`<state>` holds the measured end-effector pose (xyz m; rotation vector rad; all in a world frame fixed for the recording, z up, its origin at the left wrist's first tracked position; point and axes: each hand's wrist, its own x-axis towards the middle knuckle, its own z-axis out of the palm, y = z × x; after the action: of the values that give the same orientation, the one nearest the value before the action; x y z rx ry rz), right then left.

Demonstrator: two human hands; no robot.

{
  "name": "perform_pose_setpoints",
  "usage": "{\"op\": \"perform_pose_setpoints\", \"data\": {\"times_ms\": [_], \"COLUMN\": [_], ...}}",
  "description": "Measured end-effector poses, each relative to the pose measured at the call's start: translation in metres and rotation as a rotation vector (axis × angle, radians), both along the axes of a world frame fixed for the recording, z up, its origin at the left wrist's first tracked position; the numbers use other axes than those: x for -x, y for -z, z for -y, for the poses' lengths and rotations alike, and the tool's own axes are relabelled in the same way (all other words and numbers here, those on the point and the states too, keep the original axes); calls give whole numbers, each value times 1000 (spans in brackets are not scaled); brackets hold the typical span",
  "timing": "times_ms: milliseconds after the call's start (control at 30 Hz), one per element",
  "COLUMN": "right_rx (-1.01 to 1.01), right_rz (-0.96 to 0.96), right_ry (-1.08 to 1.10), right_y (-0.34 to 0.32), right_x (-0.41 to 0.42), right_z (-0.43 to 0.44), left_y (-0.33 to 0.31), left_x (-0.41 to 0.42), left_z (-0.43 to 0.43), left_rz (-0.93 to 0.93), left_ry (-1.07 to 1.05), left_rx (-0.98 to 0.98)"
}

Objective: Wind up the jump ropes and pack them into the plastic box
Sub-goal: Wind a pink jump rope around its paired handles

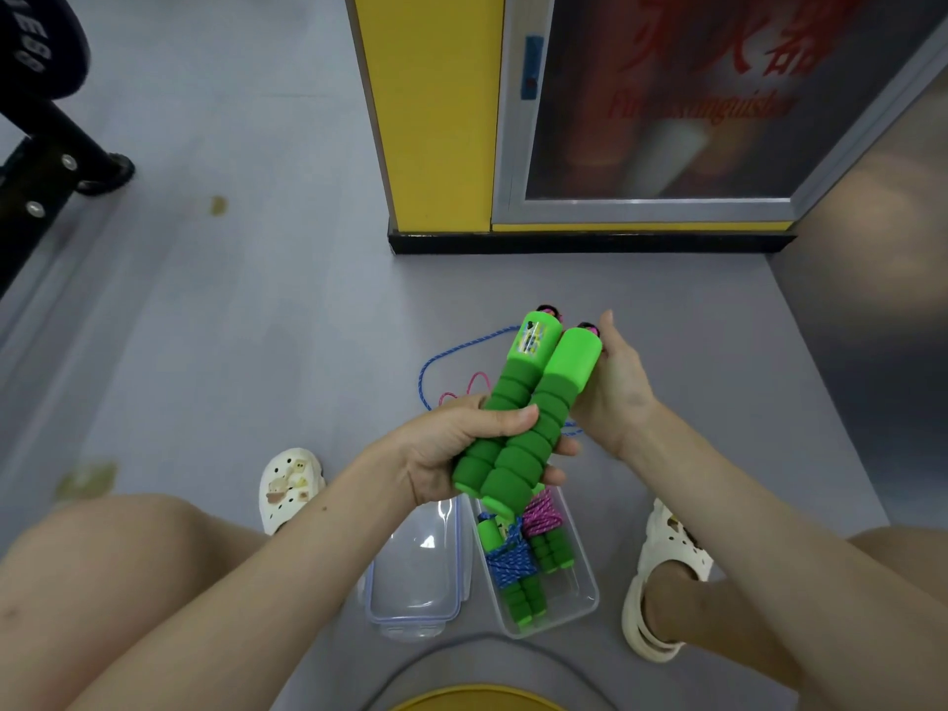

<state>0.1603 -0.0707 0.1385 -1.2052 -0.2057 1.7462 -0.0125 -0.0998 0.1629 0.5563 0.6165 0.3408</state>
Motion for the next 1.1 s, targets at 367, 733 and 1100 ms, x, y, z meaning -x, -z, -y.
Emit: {"op": "perform_pose_setpoints", "data": {"times_ms": [367,733,1100], "right_rx": [-114,-334,-455], "right_rz": [287,698,773], "right_ry": [-398,-353,-315], "right_y": [-3,0,-1], "right_x": [2,-2,-1], "right_z": [5,8,9], "left_y": [-7,-8,-10], "left_x": [-5,-5,0], "left_z": [3,-1,-5], "left_rz": [-34,-83,-74], "left_ry": [-249,-266,-332], "left_rx": [55,-21,-36]}}
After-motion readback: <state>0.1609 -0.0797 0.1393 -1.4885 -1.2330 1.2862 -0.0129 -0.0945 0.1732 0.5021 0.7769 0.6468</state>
